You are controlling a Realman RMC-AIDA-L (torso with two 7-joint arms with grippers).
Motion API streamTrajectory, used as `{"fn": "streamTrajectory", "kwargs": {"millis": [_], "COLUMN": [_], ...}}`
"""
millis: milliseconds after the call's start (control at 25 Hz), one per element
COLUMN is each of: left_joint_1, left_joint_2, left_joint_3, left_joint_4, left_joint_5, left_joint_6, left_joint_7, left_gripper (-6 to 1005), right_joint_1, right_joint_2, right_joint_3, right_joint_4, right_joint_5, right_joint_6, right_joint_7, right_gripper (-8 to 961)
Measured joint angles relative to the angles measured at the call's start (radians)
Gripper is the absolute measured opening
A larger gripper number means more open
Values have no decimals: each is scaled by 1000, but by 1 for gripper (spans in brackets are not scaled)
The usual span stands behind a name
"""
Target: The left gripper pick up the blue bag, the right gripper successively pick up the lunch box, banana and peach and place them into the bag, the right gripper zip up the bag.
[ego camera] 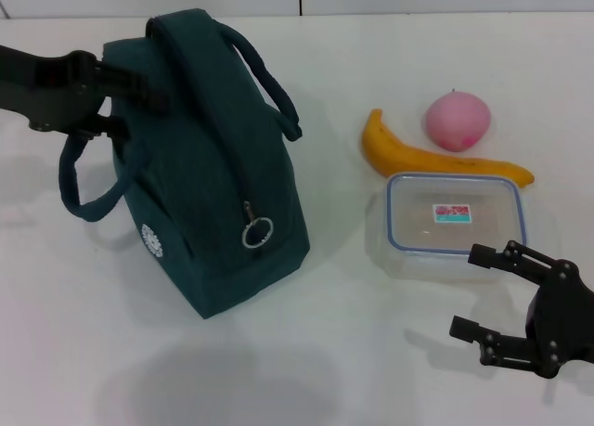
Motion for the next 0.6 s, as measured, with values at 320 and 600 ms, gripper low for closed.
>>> {"fn": "streamTrajectory", "kwargs": {"millis": [320, 600], "left_joint_1": [0, -3], "left_joint_2": [4, 7], "left_joint_3": [27, 27], "left_joint_4": [13, 20], "left_joint_5": [-8, -13], "left_joint_6": [0, 3], "left_joint_7": [51, 62], "left_gripper": [717, 318], "right_joint_1": [-2, -1], "right_joint_2": [0, 0], "right_joint_3": [4, 4], "right_joint_4": [0, 0], "right_joint_5": [0, 0], "right_joint_6": [-7, -10], "right_joint_7": [0, 0], "right_gripper": [835, 833]}}
